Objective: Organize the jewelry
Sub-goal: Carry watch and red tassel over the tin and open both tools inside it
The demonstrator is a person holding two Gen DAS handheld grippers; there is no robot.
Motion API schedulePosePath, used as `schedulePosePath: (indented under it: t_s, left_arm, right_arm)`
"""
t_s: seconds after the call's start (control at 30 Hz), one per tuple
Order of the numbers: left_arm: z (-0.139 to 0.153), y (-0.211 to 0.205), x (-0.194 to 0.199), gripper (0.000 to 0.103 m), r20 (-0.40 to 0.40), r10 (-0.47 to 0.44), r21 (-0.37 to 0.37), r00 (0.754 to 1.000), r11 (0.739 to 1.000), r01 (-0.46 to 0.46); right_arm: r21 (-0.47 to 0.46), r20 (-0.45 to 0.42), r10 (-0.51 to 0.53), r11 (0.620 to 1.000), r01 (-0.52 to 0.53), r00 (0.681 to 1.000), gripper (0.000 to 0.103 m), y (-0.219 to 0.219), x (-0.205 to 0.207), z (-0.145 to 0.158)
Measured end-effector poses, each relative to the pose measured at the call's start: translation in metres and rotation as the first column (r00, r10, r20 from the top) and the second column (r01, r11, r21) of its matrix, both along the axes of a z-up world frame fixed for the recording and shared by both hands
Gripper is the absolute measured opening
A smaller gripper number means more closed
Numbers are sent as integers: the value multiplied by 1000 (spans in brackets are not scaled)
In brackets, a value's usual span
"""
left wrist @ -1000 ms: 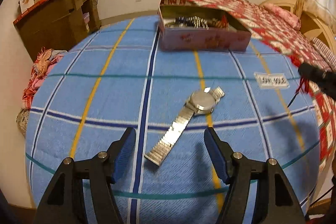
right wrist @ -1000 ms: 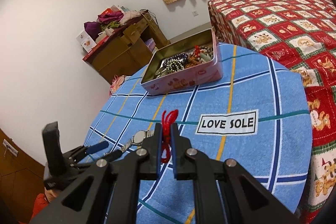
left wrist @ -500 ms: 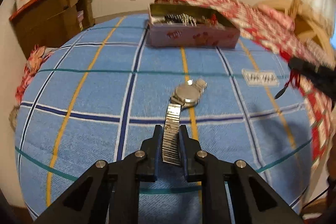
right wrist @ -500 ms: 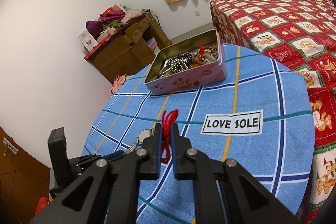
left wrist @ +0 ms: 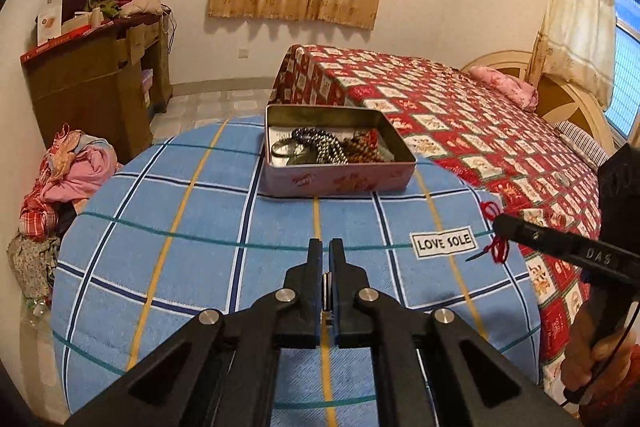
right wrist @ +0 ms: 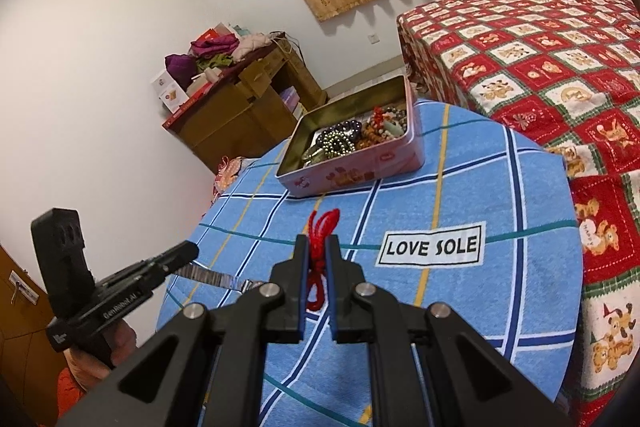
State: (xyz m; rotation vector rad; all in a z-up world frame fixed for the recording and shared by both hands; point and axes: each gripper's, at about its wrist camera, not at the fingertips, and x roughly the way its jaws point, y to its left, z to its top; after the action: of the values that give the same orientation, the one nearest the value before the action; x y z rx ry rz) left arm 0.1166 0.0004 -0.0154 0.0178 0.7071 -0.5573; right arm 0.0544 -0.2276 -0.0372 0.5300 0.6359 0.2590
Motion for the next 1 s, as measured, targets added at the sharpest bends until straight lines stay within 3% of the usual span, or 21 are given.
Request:
schedulePosePath:
  t_s: [0.57, 1.0]
  left_arm:
    - [54, -19, 8, 2, 101, -18, -71, 995, 997, 25]
    - [92, -43, 57, 2, 184, 4, -101, 983, 995, 14]
  right_arm:
    - [4, 51, -11, 1000, 11, 999, 11, -11, 7, 19]
    - [-20, 193, 8, 1000, -4, 981, 11, -11, 52, 71]
